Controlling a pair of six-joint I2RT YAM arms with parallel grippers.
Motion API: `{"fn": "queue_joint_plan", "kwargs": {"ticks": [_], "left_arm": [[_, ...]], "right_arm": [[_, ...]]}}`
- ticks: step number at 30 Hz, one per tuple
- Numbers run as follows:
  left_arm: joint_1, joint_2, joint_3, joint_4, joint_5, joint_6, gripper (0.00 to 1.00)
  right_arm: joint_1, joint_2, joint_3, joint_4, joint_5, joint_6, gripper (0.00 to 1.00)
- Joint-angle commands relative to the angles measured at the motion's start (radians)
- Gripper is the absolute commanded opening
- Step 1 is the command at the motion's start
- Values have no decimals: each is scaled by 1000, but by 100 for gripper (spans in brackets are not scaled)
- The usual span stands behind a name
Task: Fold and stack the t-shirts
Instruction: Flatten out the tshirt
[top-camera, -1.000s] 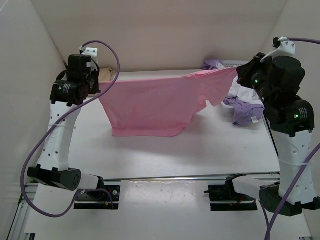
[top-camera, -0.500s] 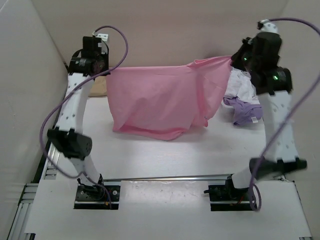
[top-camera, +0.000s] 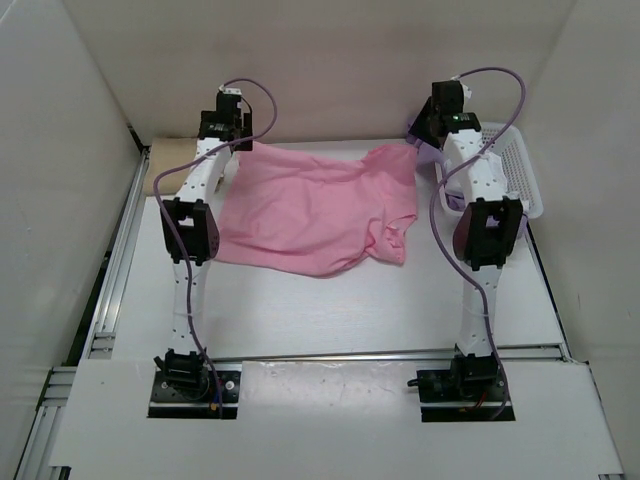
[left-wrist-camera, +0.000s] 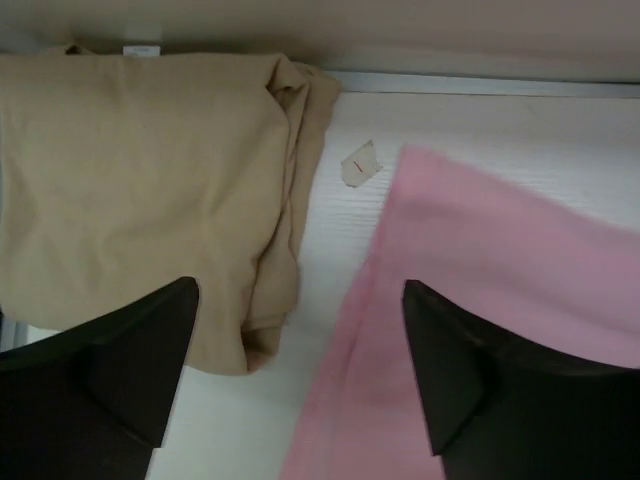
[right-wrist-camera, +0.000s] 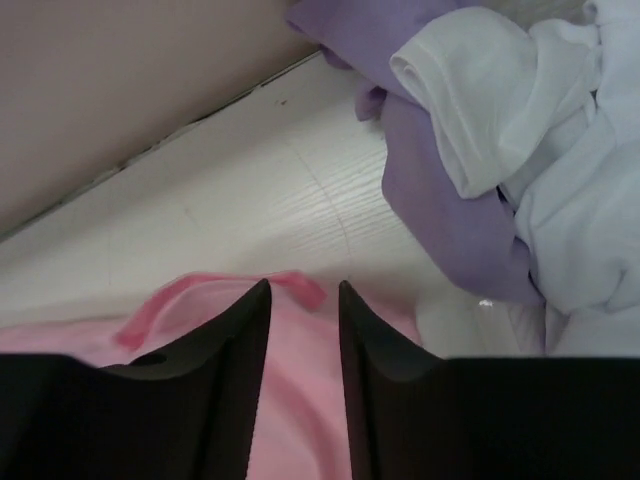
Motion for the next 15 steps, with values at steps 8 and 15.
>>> {"fn": "queue_joint_plan", "kwargs": {"ticks": [8, 15], "left_arm": [[43, -447, -508, 100, -65, -9, 100], [164, -600, -816, -196, 225, -9, 84]], "right_arm": [[20, -267, -218, -7, -185, -45, 80], [92, -536, -713, -130, -251, -47, 73]]}}
